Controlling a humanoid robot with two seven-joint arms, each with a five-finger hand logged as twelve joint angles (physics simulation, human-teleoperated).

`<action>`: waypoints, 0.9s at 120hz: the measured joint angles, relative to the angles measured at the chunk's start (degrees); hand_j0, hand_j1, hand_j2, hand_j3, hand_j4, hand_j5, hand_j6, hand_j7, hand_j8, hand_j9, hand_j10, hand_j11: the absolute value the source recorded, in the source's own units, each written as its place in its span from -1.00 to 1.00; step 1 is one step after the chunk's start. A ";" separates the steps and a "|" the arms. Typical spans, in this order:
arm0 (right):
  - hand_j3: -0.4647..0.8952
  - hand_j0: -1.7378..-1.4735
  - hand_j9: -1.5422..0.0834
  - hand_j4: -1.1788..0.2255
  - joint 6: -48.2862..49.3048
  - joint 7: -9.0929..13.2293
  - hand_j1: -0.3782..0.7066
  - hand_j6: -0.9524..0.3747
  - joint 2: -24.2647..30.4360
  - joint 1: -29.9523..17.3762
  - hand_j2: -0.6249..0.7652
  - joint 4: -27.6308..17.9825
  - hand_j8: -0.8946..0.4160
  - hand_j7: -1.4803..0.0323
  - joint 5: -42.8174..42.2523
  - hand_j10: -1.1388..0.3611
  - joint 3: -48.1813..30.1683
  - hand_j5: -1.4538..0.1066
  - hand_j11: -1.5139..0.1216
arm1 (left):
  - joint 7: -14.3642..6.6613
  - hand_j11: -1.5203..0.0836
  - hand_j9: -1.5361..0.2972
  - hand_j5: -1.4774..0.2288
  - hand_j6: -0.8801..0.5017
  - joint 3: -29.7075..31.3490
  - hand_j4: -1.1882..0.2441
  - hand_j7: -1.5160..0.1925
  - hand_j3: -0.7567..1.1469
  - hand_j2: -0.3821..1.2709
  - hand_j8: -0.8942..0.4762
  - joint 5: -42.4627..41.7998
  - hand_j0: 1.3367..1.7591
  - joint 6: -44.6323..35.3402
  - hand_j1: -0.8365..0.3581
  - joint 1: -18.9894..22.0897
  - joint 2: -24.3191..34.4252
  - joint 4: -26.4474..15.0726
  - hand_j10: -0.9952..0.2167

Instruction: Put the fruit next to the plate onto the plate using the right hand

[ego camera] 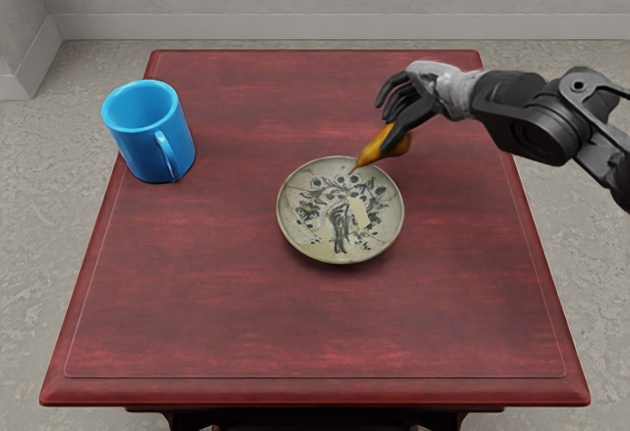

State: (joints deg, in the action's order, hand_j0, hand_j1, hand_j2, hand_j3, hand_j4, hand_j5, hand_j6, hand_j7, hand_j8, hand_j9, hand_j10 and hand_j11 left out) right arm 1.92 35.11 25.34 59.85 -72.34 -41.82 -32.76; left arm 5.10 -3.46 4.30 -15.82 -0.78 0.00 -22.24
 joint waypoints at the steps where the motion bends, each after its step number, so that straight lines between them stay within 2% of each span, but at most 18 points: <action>1: -0.32 -0.39 -0.47 -0.58 0.05 0.00 0.29 -0.88 -0.10 -0.01 0.77 0.00 -0.58 -0.54 0.00 -0.29 0.01 -0.58 -0.51 | 0.00 0.90 0.68 0.73 0.27 0.00 0.66 0.77 -0.20 -0.54 0.30 0.00 0.52 0.00 0.98 0.00 0.00 0.00 0.64; 79: -0.32 -0.39 -0.45 -0.57 1.84 -0.02 0.28 -0.87 -6.65 -1.56 0.76 -0.05 -0.58 -0.53 0.01 -0.28 0.80 -0.56 -0.50 | 0.00 0.90 0.68 0.73 0.27 0.00 0.66 0.77 -0.20 -0.54 0.30 0.00 0.52 0.00 0.98 -0.01 0.00 0.00 0.64; 85: -0.32 -0.39 -0.31 -0.44 1.82 -0.05 0.20 -0.73 -6.80 -1.64 0.59 -0.03 -0.52 -0.37 0.04 -0.23 0.81 -0.41 -0.36 | 0.00 0.90 0.68 0.73 0.27 -0.02 0.66 0.77 -0.20 -0.54 0.30 0.00 0.52 0.00 0.98 -0.01 0.00 0.00 0.64; 96: -0.32 -0.39 0.12 -0.04 2.93 -0.09 -0.21 -0.31 -6.21 -1.49 0.34 0.07 -0.20 0.10 0.13 0.04 0.46 0.05 0.07 | 0.00 0.90 0.68 0.73 0.27 -0.01 0.66 0.77 -0.20 -0.54 0.30 0.00 0.52 0.00 0.98 -0.01 0.00 0.00 0.64; 108: -0.32 -0.39 0.42 0.24 7.25 -0.10 -0.50 -0.02 -4.98 -1.51 0.17 0.14 0.02 0.43 3.02 0.23 -1.69 0.36 0.37 | 0.00 0.90 0.68 0.73 0.27 0.02 0.66 0.77 -0.20 -0.54 0.30 0.01 0.52 0.00 0.98 0.08 0.00 0.00 0.64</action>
State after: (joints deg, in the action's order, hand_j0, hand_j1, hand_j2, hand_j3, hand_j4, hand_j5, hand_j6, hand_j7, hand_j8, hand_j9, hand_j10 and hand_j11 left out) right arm 9.17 35.01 20.35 58.34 -72.20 -38.80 -34.45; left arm 5.10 -3.45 4.31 -15.82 -0.70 0.00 -22.24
